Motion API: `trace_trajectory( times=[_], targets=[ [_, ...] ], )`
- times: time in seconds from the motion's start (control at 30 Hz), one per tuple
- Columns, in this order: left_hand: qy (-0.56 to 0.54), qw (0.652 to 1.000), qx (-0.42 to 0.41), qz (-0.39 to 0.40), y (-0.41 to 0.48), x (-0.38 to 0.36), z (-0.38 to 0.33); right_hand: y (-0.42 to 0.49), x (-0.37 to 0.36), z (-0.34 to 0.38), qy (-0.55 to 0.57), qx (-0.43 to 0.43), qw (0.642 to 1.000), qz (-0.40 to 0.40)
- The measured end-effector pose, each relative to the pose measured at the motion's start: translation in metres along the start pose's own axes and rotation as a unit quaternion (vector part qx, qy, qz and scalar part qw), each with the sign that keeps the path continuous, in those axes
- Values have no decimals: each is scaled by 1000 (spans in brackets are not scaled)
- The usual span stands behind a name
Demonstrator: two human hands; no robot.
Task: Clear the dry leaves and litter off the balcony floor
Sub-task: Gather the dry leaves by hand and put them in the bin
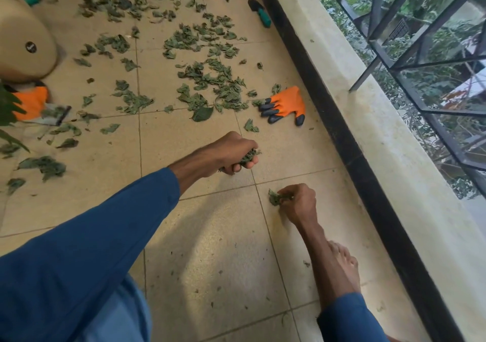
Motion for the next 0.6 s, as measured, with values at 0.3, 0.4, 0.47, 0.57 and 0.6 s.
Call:
trace_trajectory(
  times=[0.3,0.4,0.47,0.57,0.6],
  targets=[
    [-76,994,72,-21,6,8,26,-11,27,104,395,42,917,47],
    [-151,984,89,5,8,7,29,-21,22,158,351,113,925,88],
    [-232,967,89,59,7,-3,25,-26,13,183,267,169,945,90],
    [-314,939,96,102,1,-8,21,-27,4,204,155,206,964,66],
    [-327,934,103,99,0,-6,22,-28,2,209,137,213,965,63]
  ],
)
Point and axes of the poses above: each hand's wrist, its own y-axis towards the middle knuckle, its own x-axis out of the back of the hand, z = x × y, the point moved 10 cm from there along y, towards the middle knuckle, and after that the axes turned 14 degrees about y, right-handed, at the moved point
